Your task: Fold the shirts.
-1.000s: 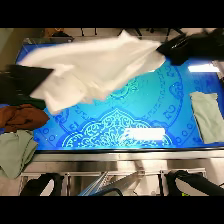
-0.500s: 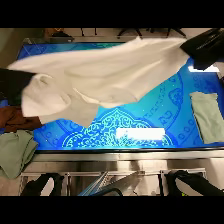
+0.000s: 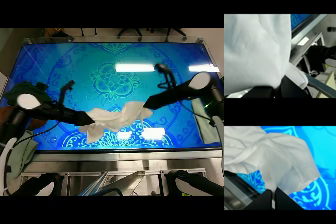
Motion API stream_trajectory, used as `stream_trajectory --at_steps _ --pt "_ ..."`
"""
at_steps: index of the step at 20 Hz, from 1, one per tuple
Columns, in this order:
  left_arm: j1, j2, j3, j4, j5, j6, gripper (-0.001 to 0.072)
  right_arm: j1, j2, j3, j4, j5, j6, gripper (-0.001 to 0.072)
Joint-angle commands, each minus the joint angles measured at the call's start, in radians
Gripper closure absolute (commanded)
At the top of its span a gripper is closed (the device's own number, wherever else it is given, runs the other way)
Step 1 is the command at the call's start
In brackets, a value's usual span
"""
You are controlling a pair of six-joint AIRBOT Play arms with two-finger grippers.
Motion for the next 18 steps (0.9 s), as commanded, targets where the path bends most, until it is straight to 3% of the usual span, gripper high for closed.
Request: stream_trajectory --at_steps 1,2,3,4,8,12,15,18 --pt "0.004 -0.154 -0.077 0.037 0.070 0.066 0.0691 -0.001 -0.041 -0.179 -0.047 -0.095 -0.006 0.0687" --pt "0.032 -0.193 -0.063 0.037 0.066 0.066 0.0637 -0.001 -0.059 -0.179 -0.050 -0.103 -0.007 0.0687" --pt "0.066 -0.232 -0.039 0.037 0.050 0.066 0.0169 -0.001 -0.071 -0.179 -0.050 -0.121 -0.007 0.0687" --pt "0.099 -0.261 -0.012 0.037 0.033 0.066 0.0027 -0.001 -0.080 -0.179 -0.050 -0.140 -0.007 0.0687" --pt "0.252 -0.303 0.110 0.037 -0.107 0.052 0.0027 -0.002 -0.083 -0.178 -0.115 -0.155 -0.002 0.0686" --pt "0.345 -0.176 -0.010 0.038 -0.109 0.037 0.0028 -0.040 -0.081 -0.178 -0.143 -0.155 0.009 0.0687" --pt "0.332 -0.042 -0.219 0.038 -0.027 0.046 0.0027 -0.051 -0.081 -0.178 -0.143 -0.155 0.008 0.0687" --pt "0.251 0.068 -0.423 0.037 0.181 0.050 0.0028 -0.051 -0.081 -0.178 -0.128 -0.155 0.008 0.0687"
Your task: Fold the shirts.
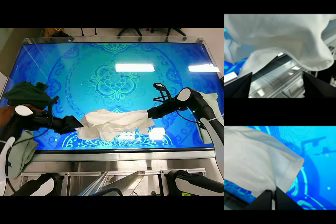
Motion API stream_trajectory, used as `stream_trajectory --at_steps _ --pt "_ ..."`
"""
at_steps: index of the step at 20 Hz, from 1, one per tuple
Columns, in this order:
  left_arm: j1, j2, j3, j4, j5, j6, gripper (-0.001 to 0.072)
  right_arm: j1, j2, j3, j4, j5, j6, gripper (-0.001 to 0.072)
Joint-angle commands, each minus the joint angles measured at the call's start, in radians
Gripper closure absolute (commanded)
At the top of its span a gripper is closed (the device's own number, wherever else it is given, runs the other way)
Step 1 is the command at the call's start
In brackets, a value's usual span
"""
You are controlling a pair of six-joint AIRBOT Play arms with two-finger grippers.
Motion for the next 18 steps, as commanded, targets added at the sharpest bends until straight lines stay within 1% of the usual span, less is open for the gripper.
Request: stream_trajectory --at_steps 1,4,5,6,8,10,11,14,17,18 --pt "-0.079 0.121 -0.217 -0.001 0.238 0.005 0.0028 -0.004 0.000 0.000 0.006 -0.002 0.000 0.0687" --pt "-0.172 0.134 -0.290 -0.001 0.417 0.005 0.0045 -0.004 0.000 0.000 0.006 -0.002 0.000 0.0687" --pt "-0.188 0.122 -0.294 0.000 0.457 0.005 0.0046 -0.004 0.000 0.000 0.006 -0.001 0.000 0.0687" --pt "-0.187 0.106 -0.288 0.000 0.468 0.006 0.0045 -0.004 0.000 0.000 0.006 -0.001 0.000 0.0687" --pt "-0.153 0.074 -0.252 0.000 0.402 0.028 0.0046 -0.004 0.000 0.000 0.006 0.003 0.000 0.0687" --pt "-0.096 0.057 -0.196 0.000 0.274 0.061 0.0046 -0.004 0.000 0.000 0.006 0.002 0.000 0.0687" --pt "-0.061 0.055 -0.177 0.000 0.231 0.065 0.0046 -0.004 0.000 0.000 0.006 0.002 0.000 0.0687" --pt "-0.002 0.053 -0.191 -0.003 0.251 0.065 0.0046 -0.004 0.000 0.000 0.006 0.000 0.000 0.0687" --pt "-0.009 0.053 -0.226 -0.021 0.326 0.084 0.0046 -0.004 0.000 0.000 0.006 -0.003 0.000 0.0687" --pt "-0.018 0.053 -0.225 -0.050 0.343 0.104 0.0046 -0.004 0.000 0.000 0.006 -0.003 0.000 0.0687"
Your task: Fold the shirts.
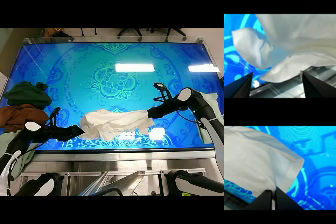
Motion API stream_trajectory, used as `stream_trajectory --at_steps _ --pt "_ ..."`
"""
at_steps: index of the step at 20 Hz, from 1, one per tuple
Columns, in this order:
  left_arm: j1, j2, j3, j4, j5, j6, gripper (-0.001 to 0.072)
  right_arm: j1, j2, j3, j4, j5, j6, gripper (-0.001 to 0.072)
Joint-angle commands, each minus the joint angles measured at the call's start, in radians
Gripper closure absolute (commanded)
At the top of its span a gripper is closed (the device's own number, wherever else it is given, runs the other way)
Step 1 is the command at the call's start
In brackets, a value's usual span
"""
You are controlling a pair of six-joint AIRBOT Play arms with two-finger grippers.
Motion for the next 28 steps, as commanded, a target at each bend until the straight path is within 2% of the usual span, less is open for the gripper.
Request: stream_trajectory --at_steps 1,5,6,7,8,11,14,16,18,21,24,28 --pt "-0.011 -0.002 -0.010 -0.076 0.061 0.062 0.0047 0.000 0.000 0.000 0.000 -0.002 0.000 0.0687" --pt "-0.106 -0.003 -0.010 -0.111 0.108 0.079 0.0063 0.000 0.000 0.000 0.000 -0.002 0.000 0.0687" --pt "-0.122 -0.003 -0.010 -0.111 0.111 0.079 0.0231 0.000 0.000 0.000 0.000 -0.001 0.000 0.0687" --pt "-0.137 -0.003 -0.010 -0.110 0.112 0.080 0.0501 0.000 0.000 0.000 0.000 -0.001 0.000 0.0687" --pt "-0.144 -0.003 -0.010 -0.108 0.113 0.080 0.0700 0.000 0.000 0.000 0.000 -0.001 0.000 0.0687" --pt "-0.143 -0.002 0.008 -0.112 0.088 0.080 0.0695 -0.003 0.003 0.003 -0.014 0.000 0.000 0.0687" --pt "-0.069 0.073 0.148 -0.110 -0.043 0.062 0.0698 -0.040 0.049 0.083 -0.040 0.004 0.001 0.0688" --pt "0.025 0.185 0.316 -0.092 -0.100 -0.001 0.0699 -0.086 0.111 0.206 -0.016 0.003 0.000 0.0687" --pt "0.123 0.286 0.515 -0.094 -0.142 -0.026 0.0698 -0.122 0.179 0.360 0.013 -0.001 -0.002 0.0687" --pt "0.240 0.383 0.823 -0.091 -0.137 -0.056 0.0699 -0.129 0.266 0.571 0.051 -0.066 -0.012 0.0687" --pt "0.320 0.427 1.106 -0.092 -0.121 -0.060 0.0698 -0.129 0.361 0.712 0.068 -0.178 -0.023 0.0687" --pt "0.415 0.387 1.409 -0.020 -0.138 -0.082 0.0698 -0.129 0.462 0.780 0.068 -0.269 -0.109 0.0687"
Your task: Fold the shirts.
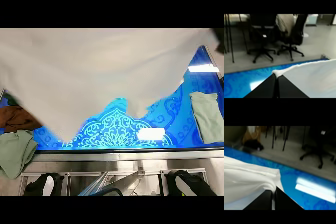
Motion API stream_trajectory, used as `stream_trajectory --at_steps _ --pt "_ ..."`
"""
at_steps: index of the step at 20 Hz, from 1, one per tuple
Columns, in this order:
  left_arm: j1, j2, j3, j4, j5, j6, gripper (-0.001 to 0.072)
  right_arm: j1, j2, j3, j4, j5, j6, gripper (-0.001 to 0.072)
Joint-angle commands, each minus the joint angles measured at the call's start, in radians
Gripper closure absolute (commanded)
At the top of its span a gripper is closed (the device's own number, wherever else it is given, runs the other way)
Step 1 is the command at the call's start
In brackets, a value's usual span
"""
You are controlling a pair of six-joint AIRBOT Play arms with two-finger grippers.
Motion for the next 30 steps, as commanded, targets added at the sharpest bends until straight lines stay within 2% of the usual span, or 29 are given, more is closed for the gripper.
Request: stream_trajectory --at_steps 1,4,6,10,14,17,20,21,22,23,24,25,28,30 --pt "0.077 -0.040 0.272 0.062 -0.029 -0.037 0.0698 -0.002 0.078 0.066 0.007 -0.103 -0.076 0.0687" --pt "0.057 -0.136 0.352 0.061 -0.077 -0.054 0.0698 -0.002 0.052 0.066 0.007 -0.146 -0.095 0.0686" --pt "0.016 -0.205 0.334 0.060 -0.075 -0.054 0.0698 -0.002 -0.027 0.066 0.032 -0.156 -0.138 0.0687" --pt "-0.124 -0.406 0.175 0.076 -0.037 -0.029 0.0698 -0.001 -0.334 0.064 0.149 -0.153 -0.172 0.0686" --pt "-0.267 -0.691 0.008 0.270 0.133 -0.027 0.0698 -0.001 -0.728 0.064 0.161 -0.135 -0.087 0.0686" --pt "-0.314 -0.912 -0.053 0.269 0.199 -0.026 0.0698 -0.001 -0.971 0.064 0.161 -0.093 -0.023 0.0686" --pt "-0.335 -1.067 -0.052 0.268 0.226 -0.016 0.0691 0.005 -1.097 0.064 0.161 -0.093 0.005 0.0685" --pt "-0.337 -1.094 -0.052 0.263 0.232 -0.016 0.0690 0.005 -1.110 0.064 0.161 -0.092 0.005 0.0673" --pt "-0.333 -1.110 -0.048 0.262 0.223 -0.020 0.0673 0.003 -1.110 0.064 0.159 -0.084 0.016 0.0538" --pt "-0.322 -1.120 -0.025 0.262 0.178 -0.020 0.0365 -0.007 -1.097 0.064 0.158 -0.063 0.027 0.0403" --pt "-0.306 -1.123 0.008 0.262 0.124 -0.031 0.0071 -0.023 -1.072 0.064 0.158 -0.021 0.032 0.0324" --pt "-0.286 -1.121 0.051 0.262 0.060 -0.066 0.0036 -0.043 -1.040 0.064 0.157 0.031 0.045 0.0312" --pt "-0.196 -1.092 0.178 0.270 -0.192 -0.138 0.0036 -0.147 -0.922 0.064 0.156 0.257 0.074 0.0328" --pt "-0.139 -1.040 0.132 0.316 -0.322 -0.162 0.0037 -0.223 -0.864 0.039 0.146 0.379 0.087 0.0345"
